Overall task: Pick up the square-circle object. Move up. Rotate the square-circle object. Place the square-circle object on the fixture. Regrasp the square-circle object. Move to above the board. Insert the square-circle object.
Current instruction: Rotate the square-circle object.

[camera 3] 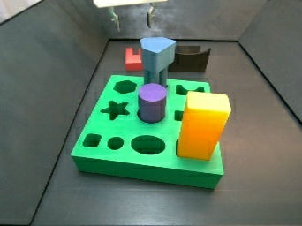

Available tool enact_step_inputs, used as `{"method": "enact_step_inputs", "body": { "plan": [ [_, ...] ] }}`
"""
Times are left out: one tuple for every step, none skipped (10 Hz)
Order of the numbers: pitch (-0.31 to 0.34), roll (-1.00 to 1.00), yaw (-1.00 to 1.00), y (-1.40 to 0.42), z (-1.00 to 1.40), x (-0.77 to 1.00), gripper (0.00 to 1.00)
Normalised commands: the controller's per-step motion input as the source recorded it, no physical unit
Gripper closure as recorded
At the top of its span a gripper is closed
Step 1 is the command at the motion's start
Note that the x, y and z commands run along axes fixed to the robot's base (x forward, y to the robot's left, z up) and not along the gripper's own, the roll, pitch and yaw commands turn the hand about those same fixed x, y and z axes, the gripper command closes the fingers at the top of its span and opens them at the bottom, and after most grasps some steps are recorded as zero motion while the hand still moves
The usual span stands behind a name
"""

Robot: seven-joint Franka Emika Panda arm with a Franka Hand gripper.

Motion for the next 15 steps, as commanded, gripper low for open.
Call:
{"method": "enact_step_inputs", "body": {
  "plan": [
    [-0.002, 0.00, 1.00, 0.00, -0.14, 0.04, 0.00],
    [-0.003, 0.00, 1.00, 0.00, -0.06, 0.03, 0.00],
    [-0.004, 0.00, 1.00, 0.00, -0.05, 0.02, 0.00],
    [-0.004, 0.00, 1.00, 0.00, -0.04, 0.02, 0.00],
    [-0.005, 0.00, 1.00, 0.00, -0.04, 0.03, 0.00],
    [-0.005, 0.00, 1.00, 0.00, -0.03, 0.03, 0.00],
    [-0.005, 0.00, 1.00, 0.00, -0.03, 0.03, 0.00],
    [-0.005, 0.00, 1.00, 0.00, -0.03, 0.03, 0.00],
    [-0.006, 0.00, 1.00, 0.00, -0.03, 0.03, 0.00],
    [-0.006, 0.00, 1.00, 0.00, -0.03, 0.03, 0.00],
    [-0.006, 0.00, 1.00, 0.00, -0.03, 0.03, 0.00],
    [-0.006, 0.00, 1.00, 0.00, -0.03, 0.03, 0.00],
    [-0.006, 0.00, 1.00, 0.00, -0.03, 0.03, 0.00],
    [-0.007, 0.00, 1.00, 0.00, -0.03, 0.03, 0.00],
    [-0.007, 0.00, 1.00, 0.00, -0.03, 0.03, 0.00]
  ]
}}
